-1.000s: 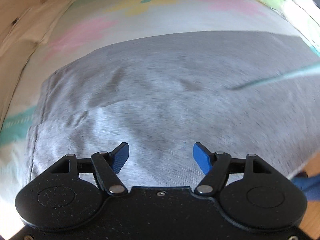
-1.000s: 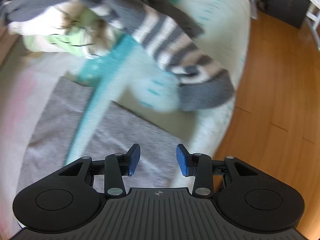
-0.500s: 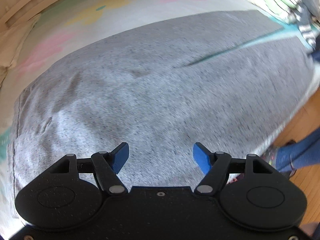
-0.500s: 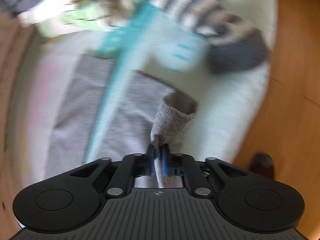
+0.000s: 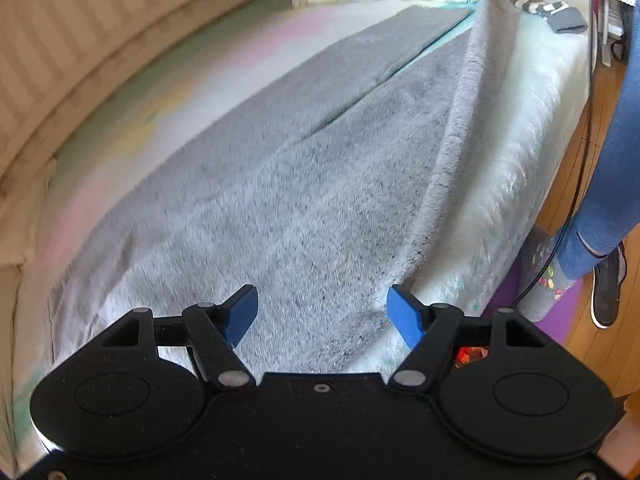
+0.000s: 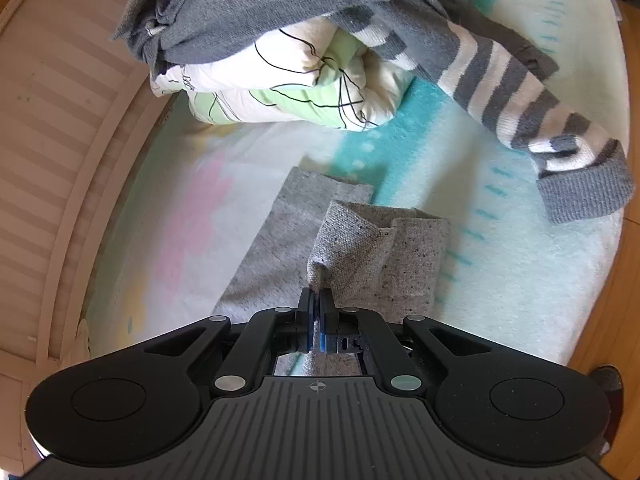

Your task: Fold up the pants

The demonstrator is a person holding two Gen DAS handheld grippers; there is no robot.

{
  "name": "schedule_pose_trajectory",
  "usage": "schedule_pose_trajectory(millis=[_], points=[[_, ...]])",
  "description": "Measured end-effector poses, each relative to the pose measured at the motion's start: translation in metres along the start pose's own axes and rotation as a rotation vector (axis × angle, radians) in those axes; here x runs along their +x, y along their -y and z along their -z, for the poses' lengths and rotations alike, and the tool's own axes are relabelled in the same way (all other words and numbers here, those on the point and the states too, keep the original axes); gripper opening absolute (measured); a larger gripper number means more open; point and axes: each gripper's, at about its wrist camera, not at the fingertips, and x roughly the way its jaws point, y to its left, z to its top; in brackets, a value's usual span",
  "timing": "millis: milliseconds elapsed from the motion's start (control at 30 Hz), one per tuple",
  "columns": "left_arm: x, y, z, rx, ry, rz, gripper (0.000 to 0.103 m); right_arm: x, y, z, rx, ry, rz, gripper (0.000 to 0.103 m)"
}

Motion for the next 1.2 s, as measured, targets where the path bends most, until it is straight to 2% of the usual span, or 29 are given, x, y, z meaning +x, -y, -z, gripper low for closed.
schedule_pose_trajectory(millis=[133, 167, 267, 433, 467, 533, 567, 600, 767, 933, 1033, 1200], points=[[-0.013, -0.001, -0.003, -0.011, 0.092, 0.036, 0.076, -0.001, -0.001, 0.0, -0.023, 0.018, 0.013, 0.003], [-0.014, 0.0, -0.004, -0.004, 0.101, 0.027, 0.079, -0.001, -0.001, 0.0, -0.023, 0.016, 0.01, 0.003], [-0.008, 0.003, -0.005, 0.017, 0.086, 0.011, 0.079, -0.002, 0.0, 0.0, -0.026, 0.014, 0.007, 0.003], [0.005, 0.006, -0.003, 0.03, 0.031, 0.028, 0.079, -0.003, 0.0, 0.001, -0.019, 0.016, 0.002, 0.003], [0.005, 0.009, -0.002, 0.038, 0.018, 0.026, 0.073, -0.003, 0.0, 0.001, -0.02, 0.018, 0.002, 0.003], [0.011, 0.011, 0.001, 0.051, -0.019, 0.025, 0.049, -0.003, 0.0, 0.002, -0.023, 0.019, 0.002, 0.003], [0.015, 0.011, 0.003, 0.056, -0.044, 0.028, 0.019, -0.003, 0.0, 0.002, -0.026, 0.019, 0.0, 0.003], [0.019, 0.01, 0.004, 0.06, -0.072, 0.019, 0.01, -0.003, -0.001, 0.003, -0.03, 0.019, -0.004, 0.003], [0.006, -0.008, -0.008, 0.046, 0.006, -0.073, 0.009, -0.008, -0.007, 0.004, -0.08, 0.067, -0.019, 0.003], [-0.008, -0.057, -0.039, -0.087, 0.075, -0.114, 0.009, -0.013, -0.021, 0.004, -0.114, 0.125, -0.058, 0.003], [-0.003, -0.085, -0.06, -0.146, 0.091, -0.145, 0.009, -0.009, -0.032, 0.003, -0.131, 0.149, -0.062, 0.003], [0.017, -0.124, -0.092, -0.205, 0.065, -0.128, 0.009, 0.006, -0.045, 0.0, -0.155, 0.158, -0.03, 0.003]])
